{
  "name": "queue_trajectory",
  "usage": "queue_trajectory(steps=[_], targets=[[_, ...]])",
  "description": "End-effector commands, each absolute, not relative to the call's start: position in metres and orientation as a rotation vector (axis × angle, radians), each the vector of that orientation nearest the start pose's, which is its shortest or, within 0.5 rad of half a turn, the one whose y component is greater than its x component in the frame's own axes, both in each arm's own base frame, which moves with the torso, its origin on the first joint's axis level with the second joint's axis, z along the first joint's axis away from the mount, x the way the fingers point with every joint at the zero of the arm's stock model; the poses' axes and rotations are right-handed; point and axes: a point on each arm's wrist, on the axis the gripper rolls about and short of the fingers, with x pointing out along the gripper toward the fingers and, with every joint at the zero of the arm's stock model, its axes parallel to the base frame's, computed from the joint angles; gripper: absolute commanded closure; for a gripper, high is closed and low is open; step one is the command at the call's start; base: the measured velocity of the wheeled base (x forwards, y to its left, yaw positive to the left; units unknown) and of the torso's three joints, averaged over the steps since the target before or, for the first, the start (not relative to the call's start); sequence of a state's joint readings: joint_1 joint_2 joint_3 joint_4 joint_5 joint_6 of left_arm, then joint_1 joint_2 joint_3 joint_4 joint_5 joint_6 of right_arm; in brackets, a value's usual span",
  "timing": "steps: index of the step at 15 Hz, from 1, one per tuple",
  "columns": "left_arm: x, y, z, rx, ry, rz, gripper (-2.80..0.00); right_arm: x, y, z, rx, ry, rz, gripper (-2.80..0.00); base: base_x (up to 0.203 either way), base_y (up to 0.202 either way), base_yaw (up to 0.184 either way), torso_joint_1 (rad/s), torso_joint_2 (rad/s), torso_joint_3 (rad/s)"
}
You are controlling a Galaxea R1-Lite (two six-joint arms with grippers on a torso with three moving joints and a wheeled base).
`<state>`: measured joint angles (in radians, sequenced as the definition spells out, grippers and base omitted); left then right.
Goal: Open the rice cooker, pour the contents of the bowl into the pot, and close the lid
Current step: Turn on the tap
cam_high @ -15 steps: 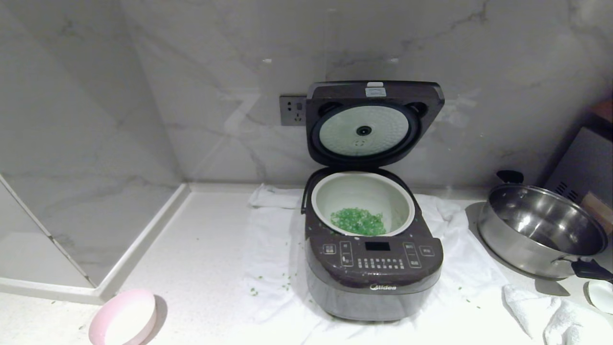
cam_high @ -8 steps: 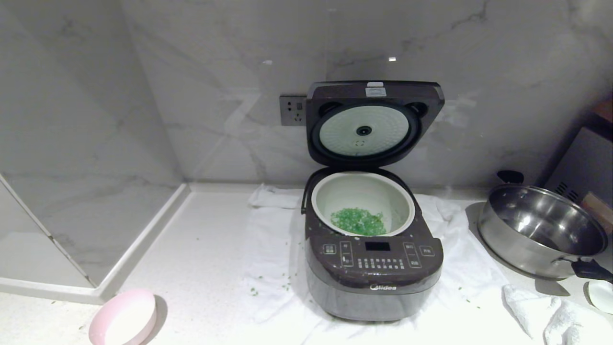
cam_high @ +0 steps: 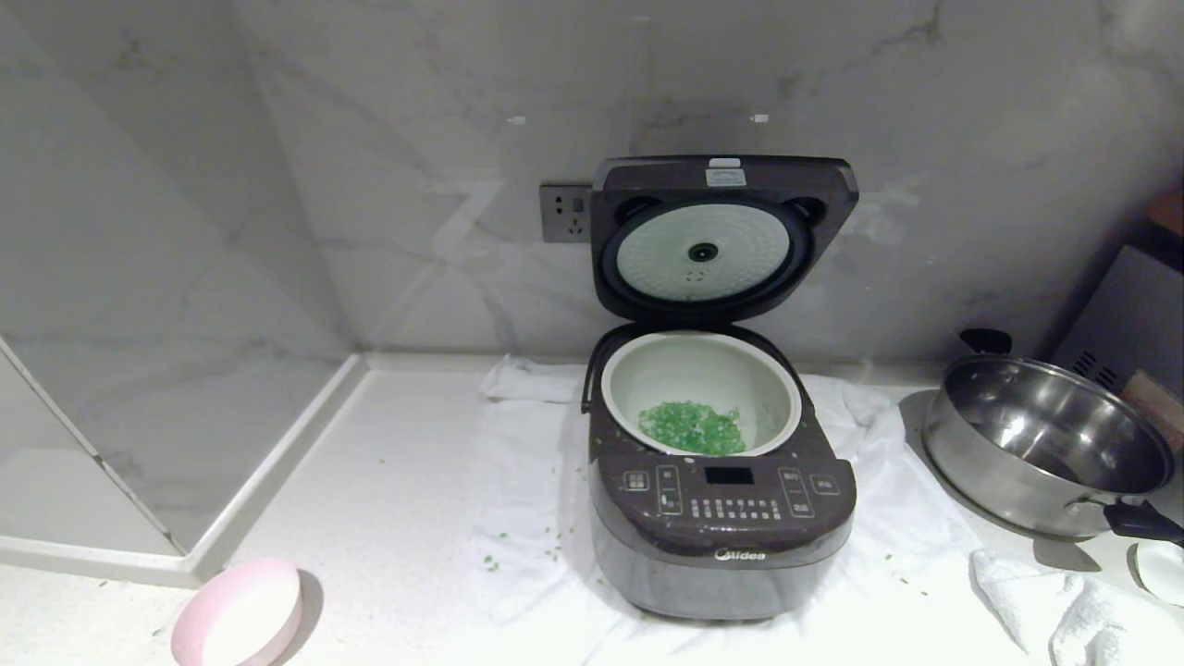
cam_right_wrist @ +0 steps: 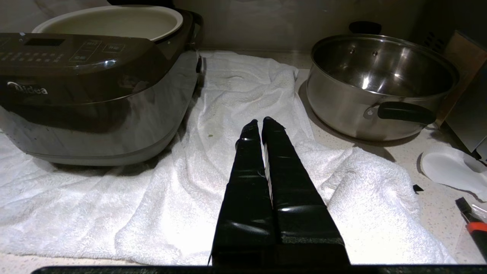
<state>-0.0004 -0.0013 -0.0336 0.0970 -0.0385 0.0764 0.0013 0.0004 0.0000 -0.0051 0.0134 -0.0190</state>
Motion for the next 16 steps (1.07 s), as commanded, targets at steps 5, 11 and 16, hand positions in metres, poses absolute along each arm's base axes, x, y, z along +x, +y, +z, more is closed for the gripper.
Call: queue_trajectory(steps=[5, 11, 16], targets=[[-0.0258, -0.0009, 0.0747, 0.075, 0.061, -0.041, 0.0, -0.0227, 0.0004, 0.0745, -0.048, 0.007, 0.019, 0.0, -0.063, 0.0, 0.0, 0.007, 0.0, -0.002], [-0.0258, -0.0008, 0.0747, 0.075, 0.061, -0.042, 0.0, -0.0227, 0.0003, 0.0744, -0.044, 0.007, 0.015, 0.0, -0.137, 0.0, -0.002, -0.005, 0.0, 0.001], [-0.0258, -0.0009, 0.0747, 0.075, 0.061, -0.041, 0.0, -0.0227, 0.0002, 0.0746, -0.032, 0.006, 0.013, 0.0, 0.0, 0.0, 0.0, 0.0, 0.0, 0.0]])
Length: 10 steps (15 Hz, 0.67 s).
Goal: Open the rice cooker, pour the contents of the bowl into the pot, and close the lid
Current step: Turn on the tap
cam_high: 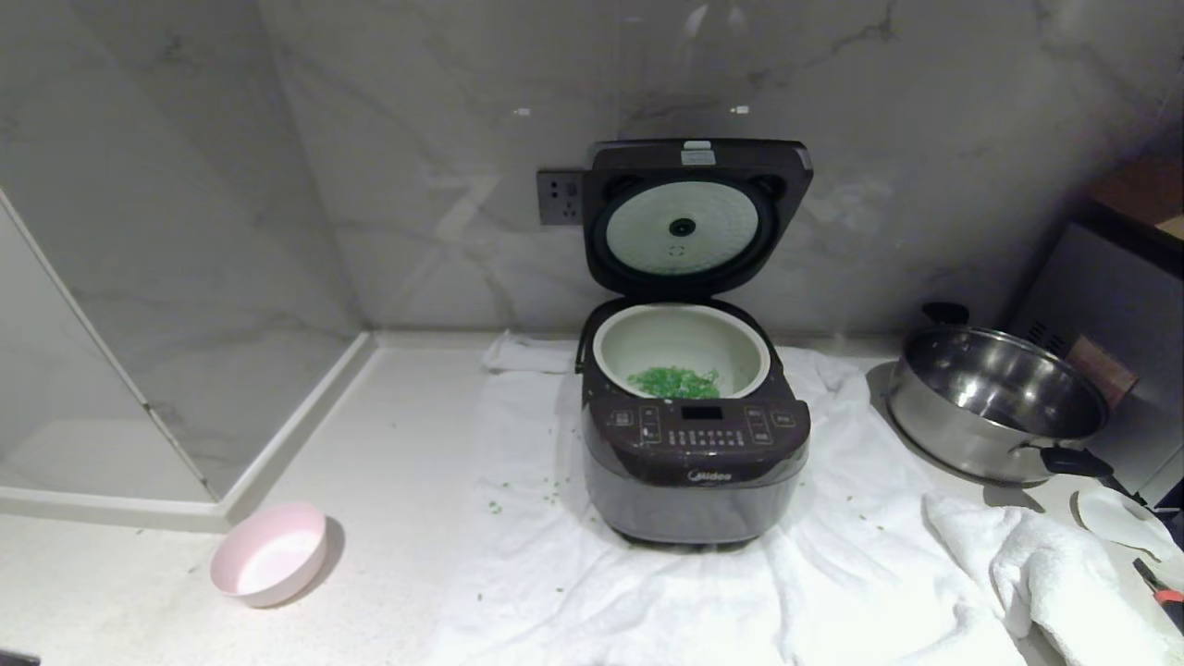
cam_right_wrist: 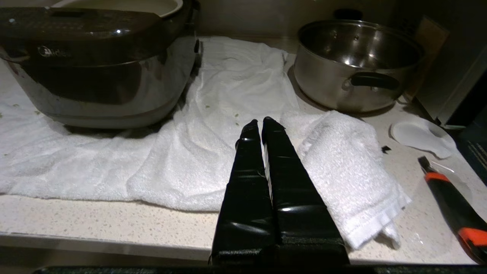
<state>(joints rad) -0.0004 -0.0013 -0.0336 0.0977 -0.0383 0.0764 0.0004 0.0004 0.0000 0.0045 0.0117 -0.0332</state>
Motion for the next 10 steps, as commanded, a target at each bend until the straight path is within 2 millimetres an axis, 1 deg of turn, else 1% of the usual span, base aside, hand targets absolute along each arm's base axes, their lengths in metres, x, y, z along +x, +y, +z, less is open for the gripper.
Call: queue_trajectory(steps=[1, 3, 10], targets=[[-0.0258, -0.0009, 0.0747, 0.074, 0.061, -0.041, 0.0, -0.0227, 0.0001, 0.0746, -0.029, 0.006, 0.007, 0.0, -0.003, -0.01, 0.079, 0.007, 0.0, 0.002], [-0.0258, -0.0009, 0.0747, 0.074, 0.061, -0.041, 0.0, -0.0227, 0.0, 0.0746, -0.026, 0.006, 0.004, 0.0, -0.002, -0.008, 0.15, 0.003, 0.0, 0.0], [-0.0258, -0.0009, 0.0747, 0.074, 0.061, -0.041, 0.0, -0.0227, 0.0, 0.0747, -0.015, 0.005, 0.002, 0.0, 0.0, -0.006, 0.178, -0.001, 0.01, 0.002]])
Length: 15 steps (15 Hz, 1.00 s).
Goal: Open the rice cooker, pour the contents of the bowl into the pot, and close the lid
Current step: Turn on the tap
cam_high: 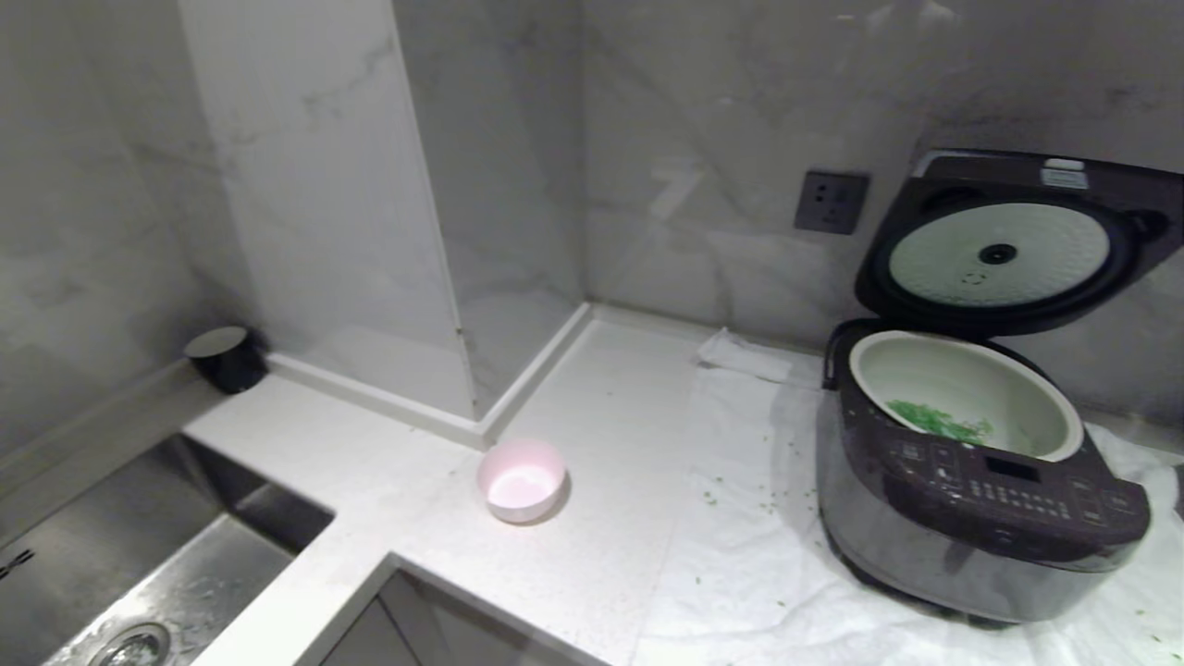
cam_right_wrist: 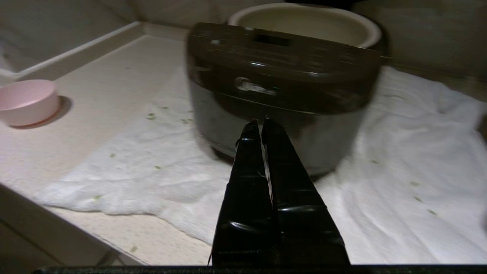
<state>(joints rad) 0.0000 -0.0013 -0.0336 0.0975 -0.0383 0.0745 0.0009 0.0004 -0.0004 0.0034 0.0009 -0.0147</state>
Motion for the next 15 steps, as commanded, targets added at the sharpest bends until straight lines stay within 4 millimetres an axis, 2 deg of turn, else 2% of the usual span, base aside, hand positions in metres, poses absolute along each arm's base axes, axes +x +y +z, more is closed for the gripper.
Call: queue_trajectory(steps=[1, 8, 15], targets=[[-0.0258, -0.0009, 0.0747, 0.074, 0.061, -0.041, 0.0, -0.0227, 0.0, 0.0747, -0.014, 0.005, 0.003, 0.0, 0.001, -0.009, 0.174, 0.002, 0.0, 0.004], [-0.0258, -0.0009, 0.0747, 0.074, 0.061, -0.041, 0.0, -0.0227, 0.0, 0.0747, -0.002, 0.005, 0.002, 0.0, -0.001, -0.007, 0.149, 0.003, 0.0, 0.003], [-0.0259, -0.0007, 0.0751, 0.028, 0.061, -0.038, 0.0, -0.0227, 0.0, 0.0747, 0.002, 0.005, 0.002, 0.0, 0.0, 0.0, 0.0, 0.0, 0.0, 0.0]])
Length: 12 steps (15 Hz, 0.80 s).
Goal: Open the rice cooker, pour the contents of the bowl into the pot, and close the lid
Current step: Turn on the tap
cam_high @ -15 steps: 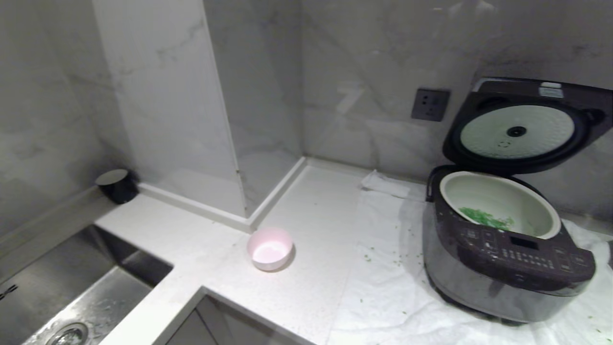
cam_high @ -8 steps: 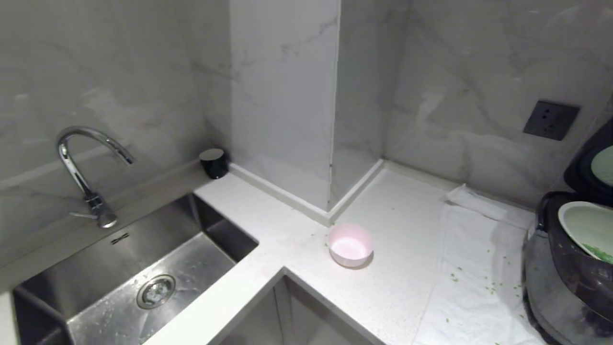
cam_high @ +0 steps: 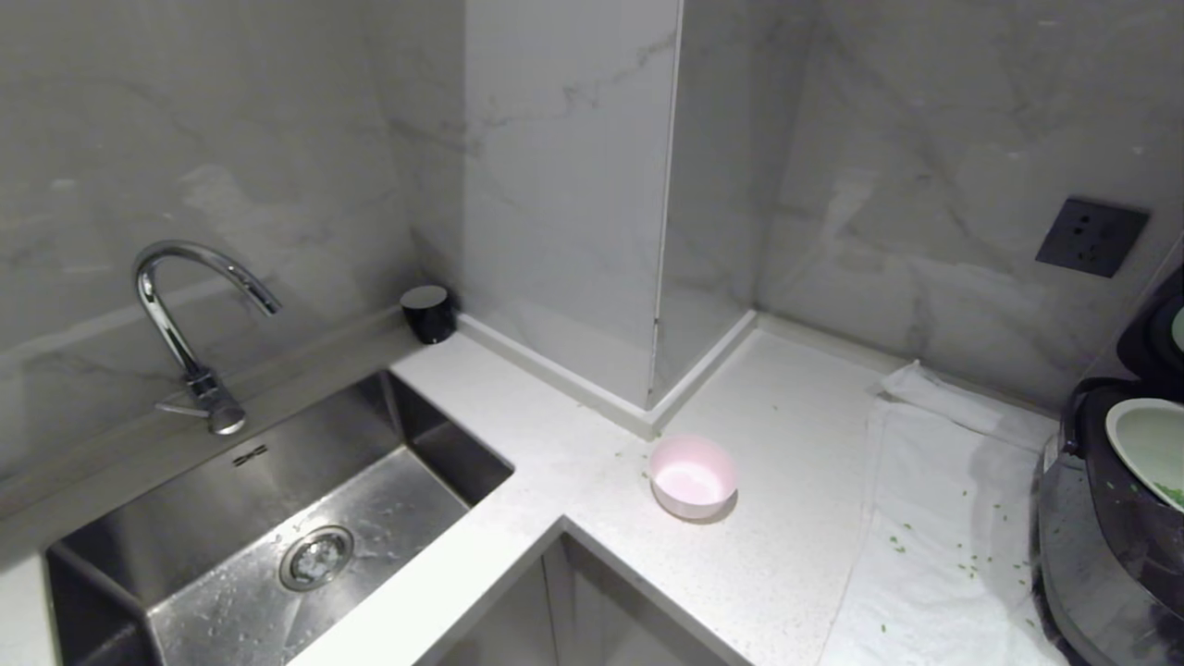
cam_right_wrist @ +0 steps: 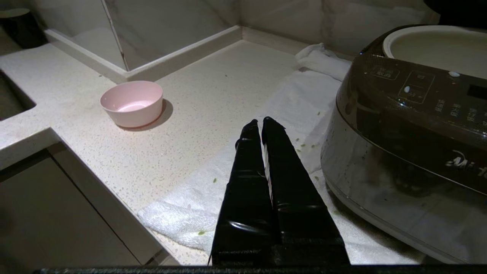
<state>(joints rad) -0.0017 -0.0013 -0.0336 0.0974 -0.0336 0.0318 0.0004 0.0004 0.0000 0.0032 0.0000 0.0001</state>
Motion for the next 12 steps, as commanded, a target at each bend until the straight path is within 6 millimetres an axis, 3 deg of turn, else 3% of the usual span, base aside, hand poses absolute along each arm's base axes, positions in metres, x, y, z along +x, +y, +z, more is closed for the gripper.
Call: queue_trajectory(steps=[1, 7, 12], targets=[[-0.0259, -0.0007, 0.0751, 0.028, 0.061, -0.035, 0.0, -0.0227, 0.0, 0.0747, 0.002, 0.005, 0.002, 0.0, 0.0, 0.0, 0.0, 0.0, 0.0, 0.0], [-0.0259, -0.0006, 0.0751, 0.027, 0.061, -0.03, 0.0, -0.0227, 0.0, 0.0747, 0.002, 0.005, 0.0, 0.0, 0.173, 0.0, 0.0, -0.001, 0.0, 0.006], [-0.0259, -0.0005, 0.0751, 0.028, 0.061, -0.028, 0.0, -0.0227, 0.0, 0.0747, 0.0, 0.005, 0.002, 0.0, 0.0, 0.0, 0.0, 0.0, 0.0, 0.0]])
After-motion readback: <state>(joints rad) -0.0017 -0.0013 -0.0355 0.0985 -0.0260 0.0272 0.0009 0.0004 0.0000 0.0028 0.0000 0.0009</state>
